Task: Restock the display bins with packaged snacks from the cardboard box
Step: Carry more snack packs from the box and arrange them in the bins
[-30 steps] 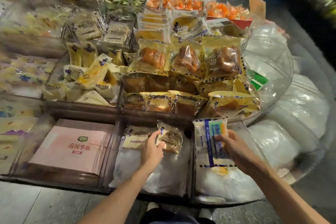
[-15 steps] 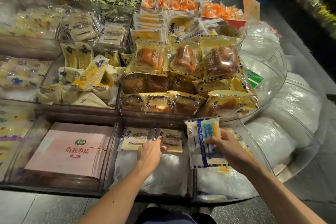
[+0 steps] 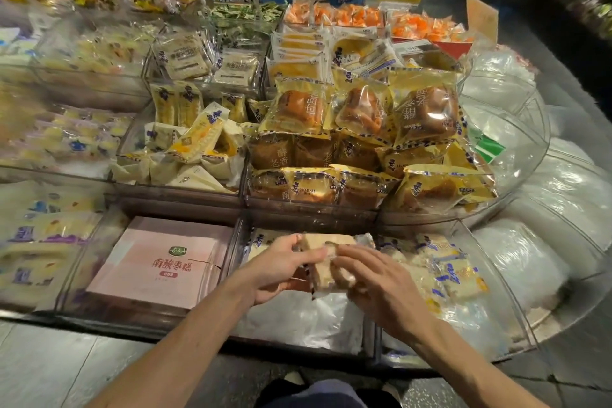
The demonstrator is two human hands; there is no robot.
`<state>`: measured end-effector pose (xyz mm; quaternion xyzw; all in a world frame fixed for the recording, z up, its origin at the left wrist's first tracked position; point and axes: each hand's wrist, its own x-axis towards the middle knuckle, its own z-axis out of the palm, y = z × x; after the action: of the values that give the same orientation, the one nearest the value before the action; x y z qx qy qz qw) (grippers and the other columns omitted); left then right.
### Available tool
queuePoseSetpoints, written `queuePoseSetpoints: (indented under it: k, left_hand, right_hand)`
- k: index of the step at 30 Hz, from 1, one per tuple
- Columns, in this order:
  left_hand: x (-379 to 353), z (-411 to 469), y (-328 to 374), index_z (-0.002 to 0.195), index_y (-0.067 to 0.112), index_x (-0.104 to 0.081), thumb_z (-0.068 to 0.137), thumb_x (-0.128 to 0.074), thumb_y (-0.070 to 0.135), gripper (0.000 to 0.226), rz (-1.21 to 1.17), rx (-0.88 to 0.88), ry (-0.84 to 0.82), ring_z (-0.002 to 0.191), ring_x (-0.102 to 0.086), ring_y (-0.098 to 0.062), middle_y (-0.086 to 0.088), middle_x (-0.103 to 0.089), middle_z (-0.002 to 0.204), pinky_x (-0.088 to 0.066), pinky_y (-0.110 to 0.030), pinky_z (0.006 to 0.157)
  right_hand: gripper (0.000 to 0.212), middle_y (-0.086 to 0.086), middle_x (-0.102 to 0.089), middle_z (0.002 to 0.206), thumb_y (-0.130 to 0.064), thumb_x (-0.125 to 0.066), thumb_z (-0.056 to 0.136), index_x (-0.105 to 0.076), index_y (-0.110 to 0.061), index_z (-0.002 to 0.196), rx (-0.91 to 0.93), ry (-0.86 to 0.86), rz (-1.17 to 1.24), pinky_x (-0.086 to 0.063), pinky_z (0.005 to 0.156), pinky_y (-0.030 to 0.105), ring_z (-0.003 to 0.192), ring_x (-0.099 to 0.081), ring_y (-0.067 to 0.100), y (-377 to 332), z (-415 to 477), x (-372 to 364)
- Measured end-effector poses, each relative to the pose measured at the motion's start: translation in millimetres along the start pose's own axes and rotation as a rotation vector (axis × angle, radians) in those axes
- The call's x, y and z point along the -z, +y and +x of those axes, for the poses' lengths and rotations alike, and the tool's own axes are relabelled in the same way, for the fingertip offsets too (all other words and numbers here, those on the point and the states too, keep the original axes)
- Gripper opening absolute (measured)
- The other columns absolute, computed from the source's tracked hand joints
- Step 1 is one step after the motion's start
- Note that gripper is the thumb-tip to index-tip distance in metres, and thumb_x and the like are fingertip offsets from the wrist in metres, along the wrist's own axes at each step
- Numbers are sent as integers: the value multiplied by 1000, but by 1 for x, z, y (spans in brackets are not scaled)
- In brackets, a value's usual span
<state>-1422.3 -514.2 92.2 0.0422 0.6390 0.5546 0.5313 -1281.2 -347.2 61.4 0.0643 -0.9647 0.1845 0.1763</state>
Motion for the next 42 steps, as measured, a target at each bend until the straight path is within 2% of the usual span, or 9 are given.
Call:
queuePoseSetpoints:
  k: [5,11,16,21,25,32,35,38,42]
  left_hand:
    - [47,-9,-32,130,11,-51,90,-65,3,43,235,-25,-24,104,-71,-22,-12,-68,120,-61,-36,79]
    - [78,-20,-58,134,20,-44,90,-65,-3,54,350,43,-22,99,-70,-17,-3,-69,112,-59,-29,77]
    - [95,-20,-68,124,26,-49,82,-79,9,55,528,50,42,108,-64,-16,-2,-62,121,-60,-40,85]
    - [97,-20,-59,105,25,-64,89,-74,30,20,560,-44,14,82,-67,-2,6,-70,98,-53,-21,71]
    - [97,-20,-56,100,15,-73,86,-76,37,26,517,-33,5,88,-71,-8,3,-75,95,-55,-23,79]
    - [61,-19,-84,116,15,-59,88,-73,16,31,-275,-21,293,111,-67,-22,-8,-72,117,-51,-41,96]
    - [44,-24,-94,121,10,-56,89,-69,11,35,-461,43,243,109,-68,-25,-6,-75,108,-47,-50,104]
    - [41,-27,-104,126,11,-54,84,-74,17,47,-437,50,260,103,-70,-28,-11,-75,108,-55,-43,90]
    - [61,-28,-117,139,26,-33,73,-82,37,83,-175,30,511,88,-74,-23,-7,-62,118,-61,-34,78]
  right_hand:
    - [81,-1,-43,150,-77,-57,81,-38,-25,141,-327,-59,282,-34,112,35,136,-42,15,-20,-16,-21]
    - [60,9,-65,107,-23,-81,81,-42,-28,126,-862,-323,884,-60,65,38,69,-73,20,-45,-10,-55]
    - [64,10,-66,112,-5,-78,84,-39,-21,132,-895,-289,968,-55,60,24,74,-74,18,-52,14,-65]
    - [60,4,-66,111,-6,-77,84,-46,-22,133,-786,-275,909,-59,72,27,87,-73,11,-34,50,-49]
    - [45,4,-71,112,-9,-79,82,-58,-17,121,-675,-411,868,-61,76,34,96,-71,18,-25,77,-40]
    - [95,-7,-57,120,-62,-84,61,-34,-28,135,-1055,-160,967,-54,81,32,105,-63,13,-42,66,-47]
    - [66,9,-72,112,-40,-84,73,-53,-9,123,-1176,-348,1174,-60,78,43,93,-72,24,-53,40,-63]
    - [30,15,-76,98,-13,-71,91,-60,-2,116,-1165,-351,1163,-57,64,35,79,-73,25,-59,30,-74]
    - [24,17,-75,98,-12,-72,91,-62,-2,111,-1151,-469,1064,-54,55,32,70,-70,21,-46,29,-83]
